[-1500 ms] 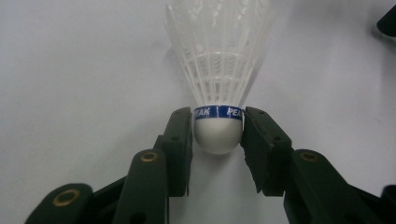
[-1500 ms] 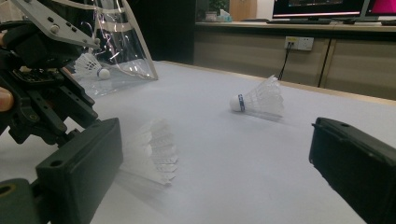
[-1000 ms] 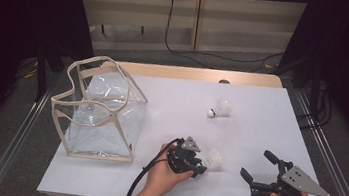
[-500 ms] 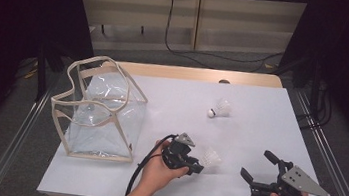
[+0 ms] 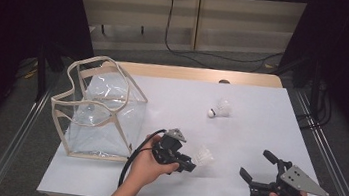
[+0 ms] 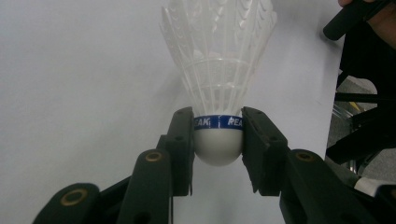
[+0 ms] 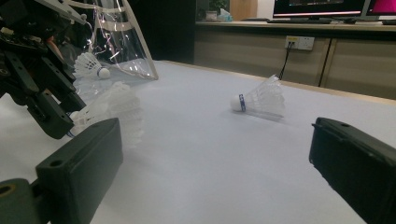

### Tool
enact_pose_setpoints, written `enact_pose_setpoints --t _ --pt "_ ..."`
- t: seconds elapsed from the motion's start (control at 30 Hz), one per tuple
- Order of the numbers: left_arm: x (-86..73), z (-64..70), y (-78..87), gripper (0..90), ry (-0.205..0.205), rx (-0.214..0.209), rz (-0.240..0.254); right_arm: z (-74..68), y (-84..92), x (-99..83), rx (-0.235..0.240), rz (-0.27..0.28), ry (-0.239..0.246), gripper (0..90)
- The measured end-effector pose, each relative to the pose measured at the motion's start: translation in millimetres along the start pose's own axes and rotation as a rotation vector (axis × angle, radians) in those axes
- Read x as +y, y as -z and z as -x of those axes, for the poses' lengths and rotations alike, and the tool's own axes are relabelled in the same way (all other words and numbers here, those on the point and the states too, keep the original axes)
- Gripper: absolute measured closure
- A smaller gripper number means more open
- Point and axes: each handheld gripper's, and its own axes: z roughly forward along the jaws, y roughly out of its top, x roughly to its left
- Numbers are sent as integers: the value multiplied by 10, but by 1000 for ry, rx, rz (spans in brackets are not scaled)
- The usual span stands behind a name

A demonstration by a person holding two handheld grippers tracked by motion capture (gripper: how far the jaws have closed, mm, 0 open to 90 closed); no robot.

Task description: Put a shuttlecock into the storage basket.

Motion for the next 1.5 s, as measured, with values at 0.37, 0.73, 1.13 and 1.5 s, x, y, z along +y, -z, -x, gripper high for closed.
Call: enact_pose_setpoints --t 0.37,0.73,1.13,1.5 --pt "-26 -34 134 656 -3 -15 -19 12 0 -4 -4 2 -6 25" --pt "-22 -66 333 656 2 -1 -51 16 -2 -5 -1 -2 -4 25" --pt "31 -71 484 655 1 -13 -71 15 -1 -4 -3 2 -7 24" --pt "62 -107 592 655 4 -15 -87 17 1 -3 -3 2 -6 25"
